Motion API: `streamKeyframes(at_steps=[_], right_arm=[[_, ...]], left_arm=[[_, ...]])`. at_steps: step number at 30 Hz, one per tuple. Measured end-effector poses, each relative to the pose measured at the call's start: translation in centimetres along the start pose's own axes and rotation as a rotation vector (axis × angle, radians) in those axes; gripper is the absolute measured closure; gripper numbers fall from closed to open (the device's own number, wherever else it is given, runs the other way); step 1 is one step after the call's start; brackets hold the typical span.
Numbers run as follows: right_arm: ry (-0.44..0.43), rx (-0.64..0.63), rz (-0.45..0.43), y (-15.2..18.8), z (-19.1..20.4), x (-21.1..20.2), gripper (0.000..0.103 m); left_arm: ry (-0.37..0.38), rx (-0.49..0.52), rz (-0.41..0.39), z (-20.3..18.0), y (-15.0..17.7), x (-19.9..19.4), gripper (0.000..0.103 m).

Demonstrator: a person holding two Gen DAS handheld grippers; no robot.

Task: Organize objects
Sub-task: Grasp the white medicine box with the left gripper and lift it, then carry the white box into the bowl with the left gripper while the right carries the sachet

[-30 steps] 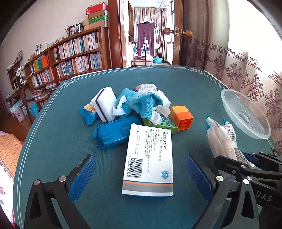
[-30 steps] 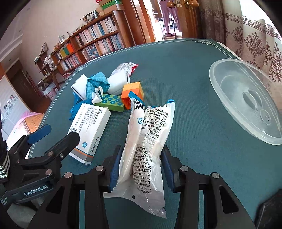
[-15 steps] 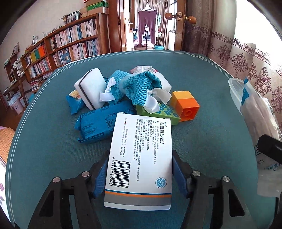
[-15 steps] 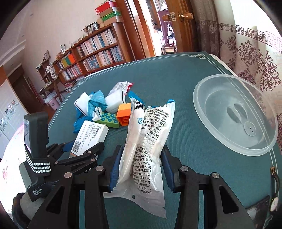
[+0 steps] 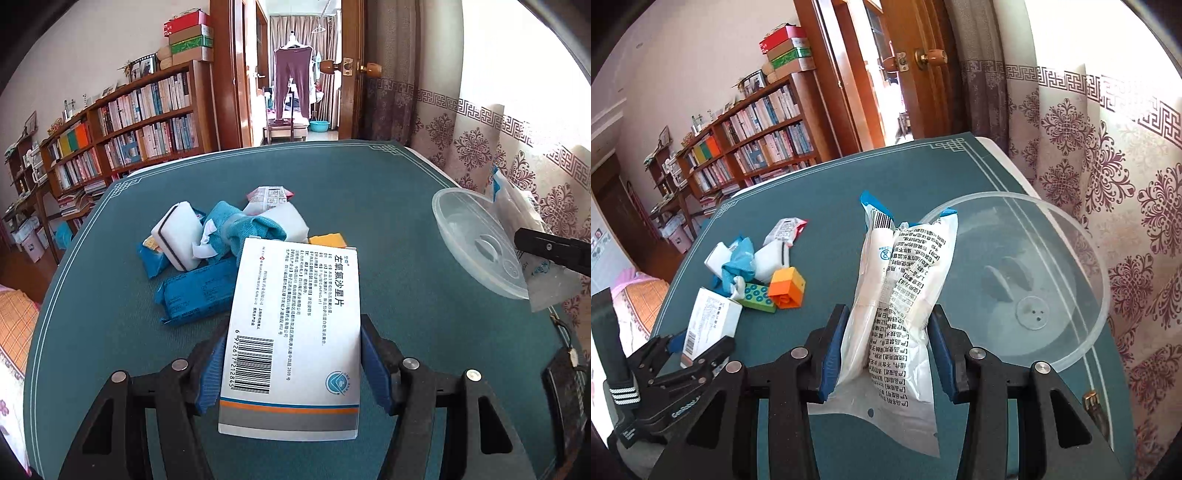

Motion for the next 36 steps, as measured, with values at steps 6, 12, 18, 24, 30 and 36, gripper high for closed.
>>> streamKeyframes(at_steps=[6,12,18,24,30,36], right_arm=[[0.046,0.061,0.013,-1.2,-5.2,0.1,0.058],[0.063,0.068,0.017,-1.5,-7.4,0.4,0.058],[0.082,0.088,0.012,-2.0,-9.4,0.7,0.058],[0.092,0.103,0.007,-2.5,-10.7,0.7,0.058],[0.104,0.118,0.003,-3.1,-12.0,0.7,0.058],[0.123,0.126,0.006,-3.5,-13.1,0.9,0.058]], left_arm=[[0.032,0.050,-0.022,-3.2,-1.5,-0.6,0.036],[0.050,0.090,-0.025,-6.1,-2.7,-0.3,0.036],[0.061,0.136,-0.036,-9.0,-4.2,0.0,0.036],[0.085,0.173,-0.042,-11.7,-5.2,0.4,0.036],[0.115,0.216,-0.046,-14.4,-6.4,0.9,0.036],[0.174,0.251,-0.032,-17.3,-7.8,2.2,0.036]])
Point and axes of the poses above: each gripper's, at about its wrist camera, not at the fingertips, and x roughly the way its jaws point, z to its left, y to its underside, the point moved 8 cm from there along x, roughly the way its jaws point, and after that the axes turned 12 degrees about z, right-handed, at the moved point
